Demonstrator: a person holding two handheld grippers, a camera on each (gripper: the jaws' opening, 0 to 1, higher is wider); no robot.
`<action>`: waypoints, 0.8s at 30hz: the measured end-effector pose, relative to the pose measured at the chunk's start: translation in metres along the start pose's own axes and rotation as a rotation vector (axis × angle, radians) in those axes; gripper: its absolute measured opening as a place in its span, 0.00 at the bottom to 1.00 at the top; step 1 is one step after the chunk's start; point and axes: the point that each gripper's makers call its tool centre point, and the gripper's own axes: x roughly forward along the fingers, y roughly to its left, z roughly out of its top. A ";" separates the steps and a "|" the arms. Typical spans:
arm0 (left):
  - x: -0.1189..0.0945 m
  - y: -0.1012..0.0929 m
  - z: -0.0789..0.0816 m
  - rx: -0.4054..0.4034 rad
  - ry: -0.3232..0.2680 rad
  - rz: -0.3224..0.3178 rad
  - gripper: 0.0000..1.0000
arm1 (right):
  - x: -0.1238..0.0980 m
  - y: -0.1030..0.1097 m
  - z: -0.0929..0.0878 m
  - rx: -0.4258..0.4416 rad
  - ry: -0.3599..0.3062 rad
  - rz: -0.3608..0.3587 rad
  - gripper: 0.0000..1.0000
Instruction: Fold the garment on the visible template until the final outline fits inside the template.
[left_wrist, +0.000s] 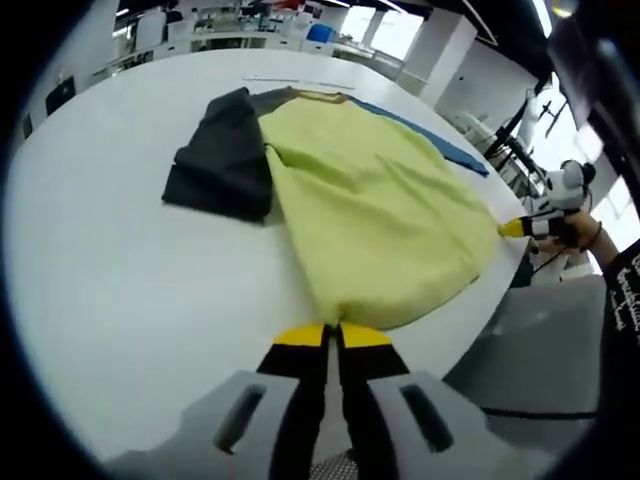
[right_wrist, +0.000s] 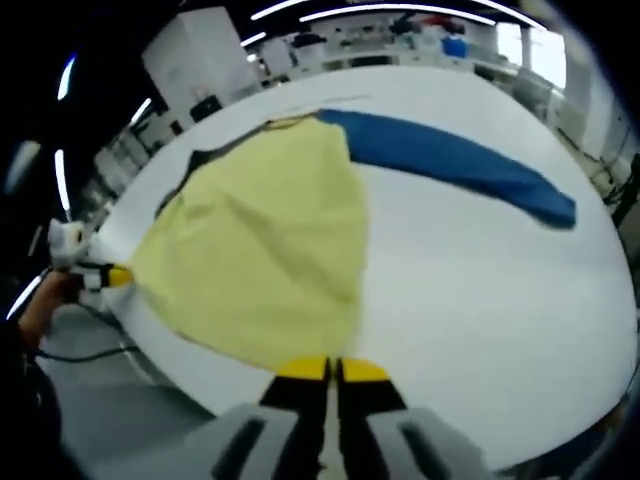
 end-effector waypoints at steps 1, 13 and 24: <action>-0.004 0.001 -0.001 -0.009 0.012 0.008 0.00 | -0.003 0.000 0.001 -0.003 -0.003 0.003 0.00; -0.015 -0.008 -0.015 -0.126 0.075 0.015 0.00 | -0.009 -0.002 0.002 -0.030 0.022 0.003 0.00; -0.014 -0.008 -0.032 -0.169 0.141 0.071 0.00 | -0.008 -0.004 -0.007 -0.018 0.055 -0.003 0.00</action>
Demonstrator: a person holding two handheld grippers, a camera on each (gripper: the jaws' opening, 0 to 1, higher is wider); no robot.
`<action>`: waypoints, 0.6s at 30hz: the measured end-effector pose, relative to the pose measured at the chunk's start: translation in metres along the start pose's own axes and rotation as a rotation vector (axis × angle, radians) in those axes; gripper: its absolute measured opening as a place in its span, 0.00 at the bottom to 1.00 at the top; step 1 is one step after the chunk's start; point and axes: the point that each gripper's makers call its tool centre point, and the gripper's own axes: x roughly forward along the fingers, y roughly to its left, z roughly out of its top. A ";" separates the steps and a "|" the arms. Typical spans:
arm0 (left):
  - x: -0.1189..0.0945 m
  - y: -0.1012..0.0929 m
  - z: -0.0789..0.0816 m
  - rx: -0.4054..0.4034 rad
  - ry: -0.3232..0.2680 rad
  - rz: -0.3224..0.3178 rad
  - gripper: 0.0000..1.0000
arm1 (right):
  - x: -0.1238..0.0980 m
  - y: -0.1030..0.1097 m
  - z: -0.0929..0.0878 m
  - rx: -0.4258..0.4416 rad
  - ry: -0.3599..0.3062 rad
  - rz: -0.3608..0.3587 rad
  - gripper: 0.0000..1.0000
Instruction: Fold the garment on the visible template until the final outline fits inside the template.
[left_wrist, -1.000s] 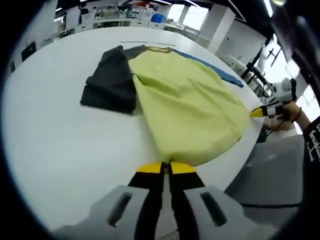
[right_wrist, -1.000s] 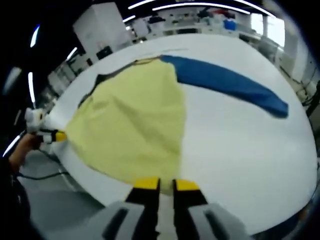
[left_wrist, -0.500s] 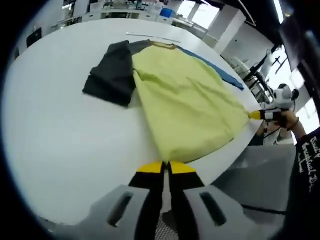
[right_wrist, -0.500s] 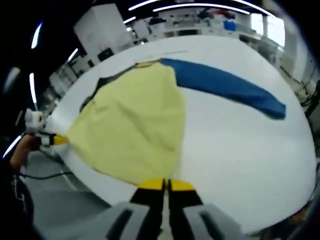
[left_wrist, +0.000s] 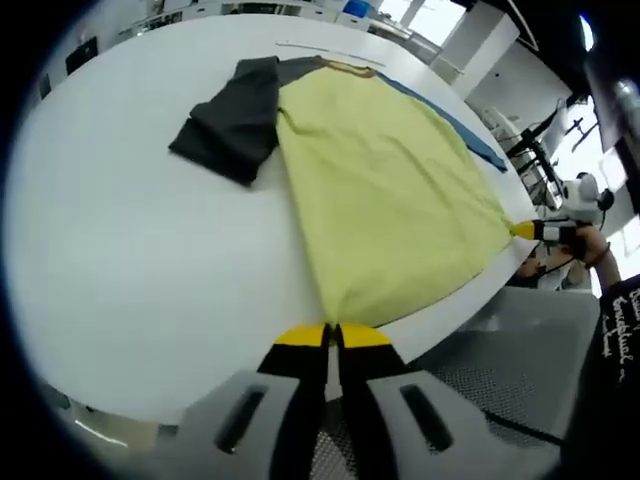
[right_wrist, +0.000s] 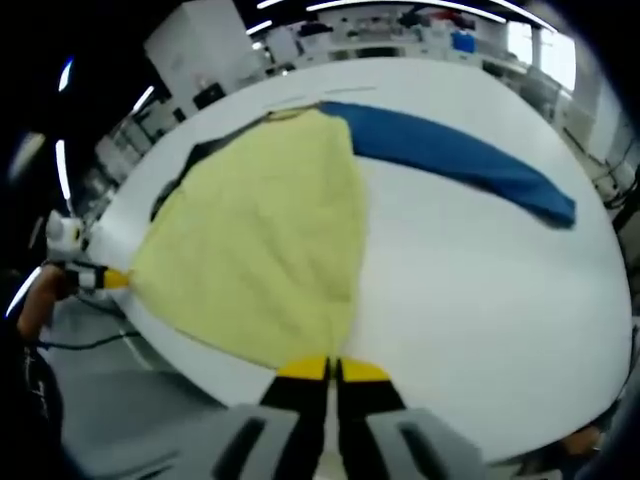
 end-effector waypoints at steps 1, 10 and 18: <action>0.000 0.000 0.001 0.000 -0.005 0.006 0.00 | 0.000 0.000 0.000 -0.001 -0.003 0.001 0.00; -0.006 -0.001 0.004 0.099 -0.054 0.037 0.03 | -0.002 0.002 0.001 -0.002 -0.030 -0.001 0.09; -0.011 0.003 0.018 0.178 -0.139 0.060 0.30 | -0.004 0.000 0.012 -0.015 -0.082 0.012 0.38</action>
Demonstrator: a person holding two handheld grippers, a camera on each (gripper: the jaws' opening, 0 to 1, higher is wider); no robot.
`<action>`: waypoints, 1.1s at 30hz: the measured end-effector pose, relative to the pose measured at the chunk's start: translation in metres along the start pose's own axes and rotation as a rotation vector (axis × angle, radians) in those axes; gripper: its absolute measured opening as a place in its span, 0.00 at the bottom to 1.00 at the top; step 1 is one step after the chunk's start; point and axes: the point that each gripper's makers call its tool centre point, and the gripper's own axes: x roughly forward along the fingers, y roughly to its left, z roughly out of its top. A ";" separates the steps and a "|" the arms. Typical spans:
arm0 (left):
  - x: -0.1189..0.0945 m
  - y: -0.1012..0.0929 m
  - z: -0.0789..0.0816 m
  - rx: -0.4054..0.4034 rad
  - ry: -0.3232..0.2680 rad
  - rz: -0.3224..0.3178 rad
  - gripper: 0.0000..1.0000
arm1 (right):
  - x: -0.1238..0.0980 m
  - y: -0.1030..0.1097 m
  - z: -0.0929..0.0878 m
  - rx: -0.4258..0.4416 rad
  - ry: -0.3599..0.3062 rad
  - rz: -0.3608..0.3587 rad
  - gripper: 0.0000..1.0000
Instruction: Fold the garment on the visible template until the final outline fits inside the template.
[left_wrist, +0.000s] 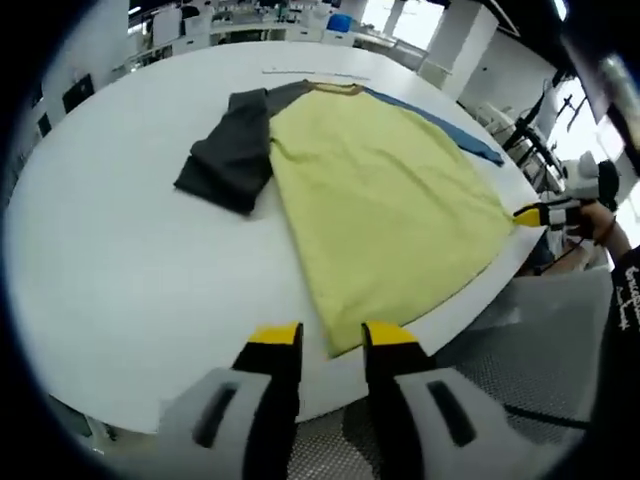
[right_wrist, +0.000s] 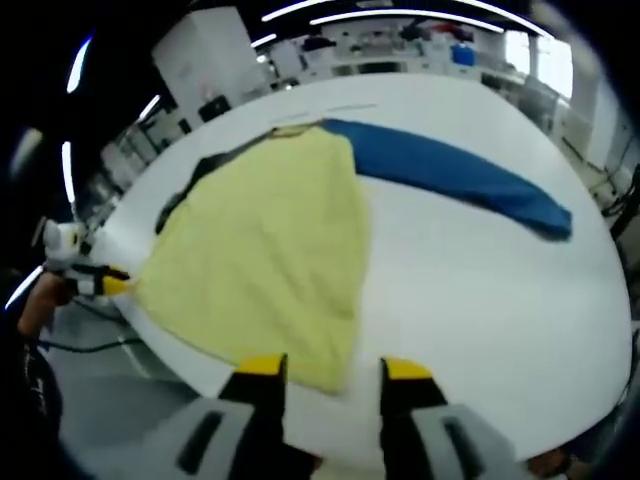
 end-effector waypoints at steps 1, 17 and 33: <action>-0.001 -0.001 0.003 0.008 -0.013 0.004 0.36 | -0.001 0.000 0.002 -0.006 -0.010 0.001 0.41; -0.010 -0.004 0.040 0.084 -0.205 0.024 0.86 | -0.013 -0.012 0.031 0.006 -0.152 0.002 0.88; -0.018 -0.009 0.058 0.128 -0.286 0.020 0.99 | -0.030 -0.095 0.072 0.094 -0.325 -0.129 0.94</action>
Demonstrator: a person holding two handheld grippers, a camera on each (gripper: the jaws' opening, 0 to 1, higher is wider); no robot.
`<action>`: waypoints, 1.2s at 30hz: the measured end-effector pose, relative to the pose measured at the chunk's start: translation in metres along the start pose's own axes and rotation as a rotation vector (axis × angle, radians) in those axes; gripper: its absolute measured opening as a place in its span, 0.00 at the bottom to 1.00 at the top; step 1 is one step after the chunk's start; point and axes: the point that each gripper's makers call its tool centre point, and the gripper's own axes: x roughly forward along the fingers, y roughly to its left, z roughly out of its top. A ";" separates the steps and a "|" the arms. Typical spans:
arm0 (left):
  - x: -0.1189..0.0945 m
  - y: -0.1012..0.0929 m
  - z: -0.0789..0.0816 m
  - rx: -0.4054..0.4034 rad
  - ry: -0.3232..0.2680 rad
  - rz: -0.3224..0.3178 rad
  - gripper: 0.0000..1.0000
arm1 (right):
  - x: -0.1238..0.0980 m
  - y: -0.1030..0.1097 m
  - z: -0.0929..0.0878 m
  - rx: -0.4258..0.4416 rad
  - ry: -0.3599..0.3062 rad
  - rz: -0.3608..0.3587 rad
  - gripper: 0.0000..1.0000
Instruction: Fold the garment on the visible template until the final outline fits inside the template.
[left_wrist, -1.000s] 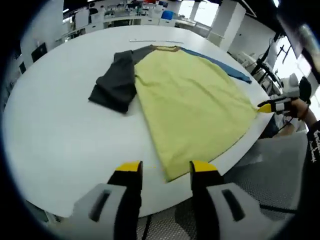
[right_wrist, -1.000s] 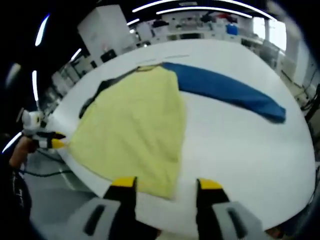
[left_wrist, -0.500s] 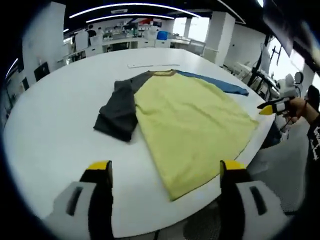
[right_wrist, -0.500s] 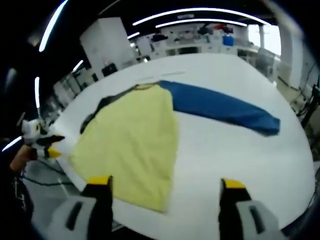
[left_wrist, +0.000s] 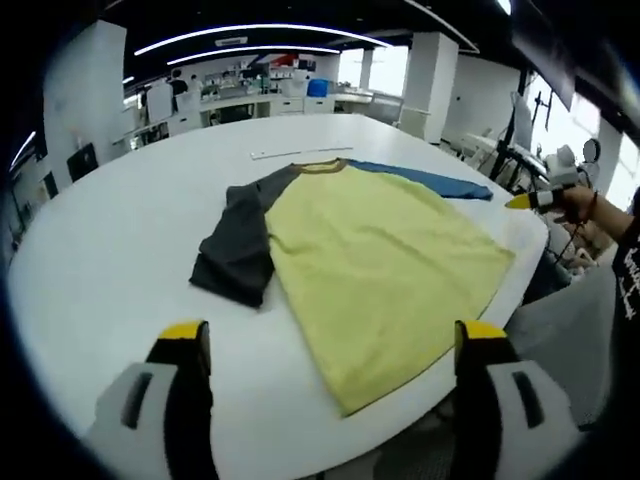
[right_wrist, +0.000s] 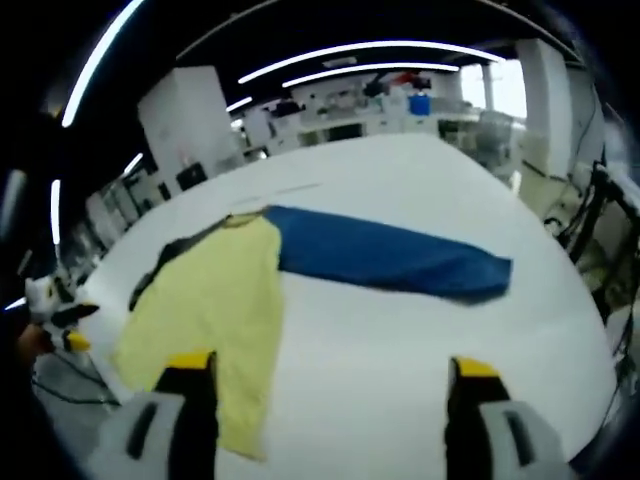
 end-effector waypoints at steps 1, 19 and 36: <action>0.000 0.000 0.001 0.002 -0.005 -0.001 0.99 | 0.001 -0.008 0.004 0.009 -0.008 -0.017 0.93; -0.001 0.005 0.012 0.031 -0.044 0.017 0.99 | 0.027 -0.123 0.042 0.121 -0.133 -0.186 0.56; -0.008 0.011 0.010 0.062 -0.032 0.047 0.98 | 0.055 -0.157 0.032 0.233 -0.069 -0.276 0.23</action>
